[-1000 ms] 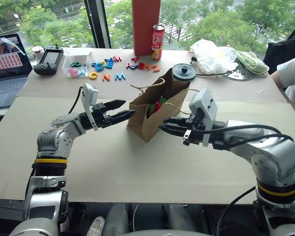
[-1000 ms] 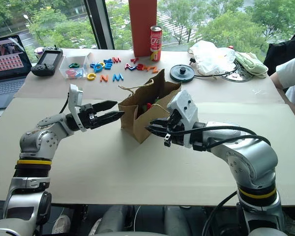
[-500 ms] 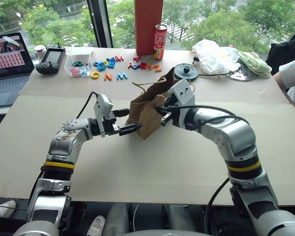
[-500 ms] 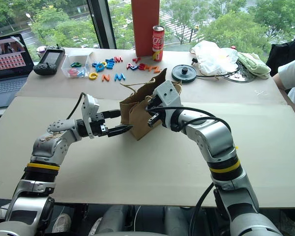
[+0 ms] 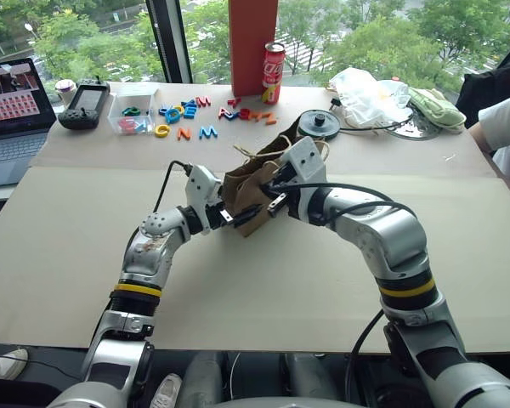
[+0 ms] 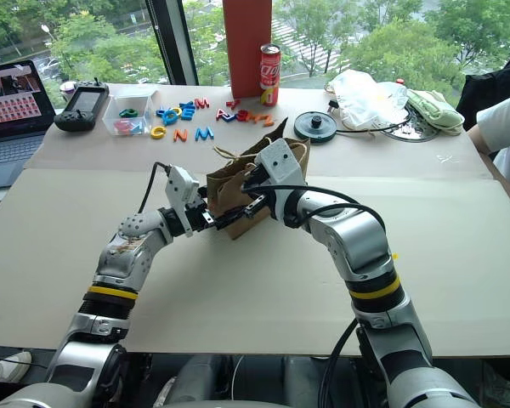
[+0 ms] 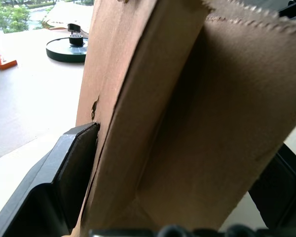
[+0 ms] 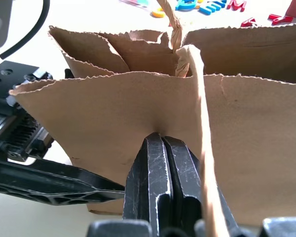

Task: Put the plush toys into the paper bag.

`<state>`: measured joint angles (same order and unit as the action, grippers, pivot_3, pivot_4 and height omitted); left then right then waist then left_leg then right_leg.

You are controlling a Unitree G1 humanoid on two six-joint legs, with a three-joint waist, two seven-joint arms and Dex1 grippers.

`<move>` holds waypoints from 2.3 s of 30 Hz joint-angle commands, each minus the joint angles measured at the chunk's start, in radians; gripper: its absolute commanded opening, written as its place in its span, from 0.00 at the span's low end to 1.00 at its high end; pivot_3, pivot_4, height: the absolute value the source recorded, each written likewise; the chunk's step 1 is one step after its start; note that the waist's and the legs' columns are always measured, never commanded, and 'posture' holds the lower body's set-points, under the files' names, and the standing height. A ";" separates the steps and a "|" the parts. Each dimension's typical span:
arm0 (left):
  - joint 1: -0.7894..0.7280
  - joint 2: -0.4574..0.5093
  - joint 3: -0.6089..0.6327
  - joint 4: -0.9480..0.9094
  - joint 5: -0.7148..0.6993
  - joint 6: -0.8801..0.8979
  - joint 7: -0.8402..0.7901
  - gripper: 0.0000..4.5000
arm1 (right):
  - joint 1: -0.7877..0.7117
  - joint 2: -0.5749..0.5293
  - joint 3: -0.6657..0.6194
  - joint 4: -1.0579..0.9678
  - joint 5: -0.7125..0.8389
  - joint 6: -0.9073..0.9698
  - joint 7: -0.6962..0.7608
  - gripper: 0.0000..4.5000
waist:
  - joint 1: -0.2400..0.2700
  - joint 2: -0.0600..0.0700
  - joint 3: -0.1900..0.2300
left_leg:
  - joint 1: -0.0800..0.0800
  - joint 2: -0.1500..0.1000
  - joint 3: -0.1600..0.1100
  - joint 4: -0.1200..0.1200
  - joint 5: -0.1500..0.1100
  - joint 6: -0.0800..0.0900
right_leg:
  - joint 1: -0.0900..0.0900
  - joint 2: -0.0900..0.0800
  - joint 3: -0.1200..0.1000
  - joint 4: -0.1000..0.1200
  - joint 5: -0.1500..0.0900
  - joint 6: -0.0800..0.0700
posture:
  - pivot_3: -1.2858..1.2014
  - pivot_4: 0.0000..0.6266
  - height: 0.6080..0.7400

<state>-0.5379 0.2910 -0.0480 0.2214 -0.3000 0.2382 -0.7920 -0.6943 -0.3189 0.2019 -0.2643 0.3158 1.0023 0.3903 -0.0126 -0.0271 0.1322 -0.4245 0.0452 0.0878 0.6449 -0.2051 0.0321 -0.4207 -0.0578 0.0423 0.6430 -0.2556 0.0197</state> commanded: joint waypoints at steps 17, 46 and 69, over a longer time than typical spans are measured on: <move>-0.032 -0.064 0.012 0.036 0.019 -0.096 0.053 0.01 | -0.015 0.002 -0.006 -0.031 -0.025 -0.009 0.019 0.00 | 0.000 0.000 0.000 | 0.000 0.000 0.000 0.000 0.000 0.000 | 0.000 0.000 0.000 0.000 0.000 0.000 | 0.52 0.24 0.99; -0.068 0.078 0.120 -0.029 -0.148 -0.013 -0.168 0.01 | 0.235 -0.400 -0.376 -0.236 0.261 -0.025 0.370 0.00 | -0.005 0.000 0.000 | 0.001 0.000 -0.001 0.000 0.000 0.000 | 0.001 0.002 0.000 -0.001 0.000 0.000 | 0.52 0.24 0.99; -0.044 0.325 -0.020 0.014 -0.118 -0.157 -0.729 0.01 | 0.304 -0.700 -0.371 -0.131 0.331 -0.240 0.774 0.00 | 0.015 0.001 0.001 | 0.001 0.000 0.001 0.001 0.000 0.001 | 0.001 0.001 0.000 -0.003 -0.001 0.000 | 0.52 0.24 0.99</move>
<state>-0.5895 0.6337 -0.0648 0.2189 -0.4440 0.1590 -1.5374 -0.3859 -1.0068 -0.1636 -0.3811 0.6430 0.7893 1.1564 0.0020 -0.0265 0.1330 -0.4236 0.0456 0.0888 0.6457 -0.2055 0.0328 -0.4191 -0.0565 0.0430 0.6402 -0.2562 0.0199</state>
